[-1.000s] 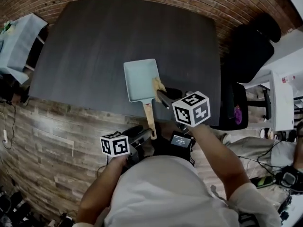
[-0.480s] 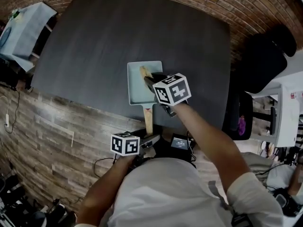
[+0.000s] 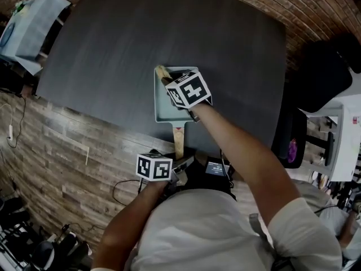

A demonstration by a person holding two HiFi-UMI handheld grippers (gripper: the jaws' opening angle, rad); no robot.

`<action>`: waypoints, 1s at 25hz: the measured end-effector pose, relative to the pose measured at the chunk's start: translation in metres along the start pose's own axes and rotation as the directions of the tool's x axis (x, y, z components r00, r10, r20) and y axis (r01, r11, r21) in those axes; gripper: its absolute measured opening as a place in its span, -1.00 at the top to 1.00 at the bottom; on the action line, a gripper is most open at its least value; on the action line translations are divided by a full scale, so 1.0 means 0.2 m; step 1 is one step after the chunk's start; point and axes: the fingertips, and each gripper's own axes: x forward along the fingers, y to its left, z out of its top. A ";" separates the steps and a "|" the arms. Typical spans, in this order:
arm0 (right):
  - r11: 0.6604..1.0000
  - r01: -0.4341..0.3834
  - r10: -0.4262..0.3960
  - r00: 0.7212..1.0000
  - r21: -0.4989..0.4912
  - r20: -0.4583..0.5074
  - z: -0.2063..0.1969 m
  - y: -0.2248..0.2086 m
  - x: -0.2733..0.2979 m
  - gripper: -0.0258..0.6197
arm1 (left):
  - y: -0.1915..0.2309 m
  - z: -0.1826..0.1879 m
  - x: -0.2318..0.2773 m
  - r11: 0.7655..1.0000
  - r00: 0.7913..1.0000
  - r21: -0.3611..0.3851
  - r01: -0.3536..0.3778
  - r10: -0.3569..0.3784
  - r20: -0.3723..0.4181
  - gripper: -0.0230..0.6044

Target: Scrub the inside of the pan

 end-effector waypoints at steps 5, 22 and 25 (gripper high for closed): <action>0.994 0.021 -0.026 0.999 -0.104 -0.045 0.00 0.00 0.09 0.71 | 0.01 -0.01 -0.01 0.998 1.000 -0.067 -0.006 0.005 -0.024 0.71; 0.977 -0.080 0.057 0.991 -0.196 -0.119 -0.12 0.17 0.10 0.73 | 0.02 -0.04 0.00 0.998 0.984 0.009 -0.064 0.065 -0.165 0.67; 0.973 -0.114 0.088 0.987 -0.200 -0.135 -0.16 0.22 0.09 0.73 | 0.02 -0.04 0.00 0.997 0.982 0.020 -0.068 0.071 -0.176 0.66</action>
